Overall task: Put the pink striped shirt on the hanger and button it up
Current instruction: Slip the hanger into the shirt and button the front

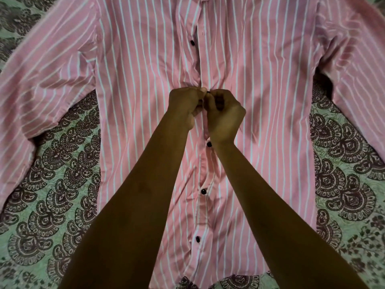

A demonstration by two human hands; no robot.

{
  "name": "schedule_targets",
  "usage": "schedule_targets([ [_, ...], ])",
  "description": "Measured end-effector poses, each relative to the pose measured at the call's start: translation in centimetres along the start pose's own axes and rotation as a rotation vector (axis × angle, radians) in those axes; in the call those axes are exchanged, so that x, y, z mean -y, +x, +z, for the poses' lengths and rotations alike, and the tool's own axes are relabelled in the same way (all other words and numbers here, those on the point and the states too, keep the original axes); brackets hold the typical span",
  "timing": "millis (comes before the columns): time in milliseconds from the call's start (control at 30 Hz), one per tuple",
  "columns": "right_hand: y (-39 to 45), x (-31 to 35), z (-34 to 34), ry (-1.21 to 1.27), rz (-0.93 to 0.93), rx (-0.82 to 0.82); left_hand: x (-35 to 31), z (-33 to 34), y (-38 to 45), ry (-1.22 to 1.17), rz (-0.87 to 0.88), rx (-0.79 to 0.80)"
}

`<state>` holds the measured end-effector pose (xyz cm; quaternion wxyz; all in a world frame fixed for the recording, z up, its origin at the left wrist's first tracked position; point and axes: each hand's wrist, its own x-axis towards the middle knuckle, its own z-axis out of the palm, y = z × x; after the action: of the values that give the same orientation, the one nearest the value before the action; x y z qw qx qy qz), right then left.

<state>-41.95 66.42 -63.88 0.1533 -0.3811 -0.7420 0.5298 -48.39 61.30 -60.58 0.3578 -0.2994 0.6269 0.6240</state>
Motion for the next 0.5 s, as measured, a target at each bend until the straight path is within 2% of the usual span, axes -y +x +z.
schedule_targets([
  [133, 1.7, 0.5, -0.9, 0.288, 0.360, 0.113, 0.6, -0.2, 0.7, 0.143, 0.128, 0.014],
  [233, 2.6, 1.7, -1.8, 0.401, 0.564, 0.275, 1.5, -0.6, 1.2, 0.440, 0.434, -0.069],
  [367, 3.7, 2.5, -2.3, 0.450, 0.670, 0.430, 1.8, -0.9, 0.6, 0.779, 0.886, -0.191],
  [433, 3.8, 2.5, -2.3, 0.413, 0.654, 0.413, 1.9, -1.1, 0.8, 0.769, 0.892, -0.217],
  [500, 3.8, 1.8, -1.9, 0.250, 0.516, 0.351, 1.4, -1.4, 1.6, 0.710, 0.758, -0.200],
])
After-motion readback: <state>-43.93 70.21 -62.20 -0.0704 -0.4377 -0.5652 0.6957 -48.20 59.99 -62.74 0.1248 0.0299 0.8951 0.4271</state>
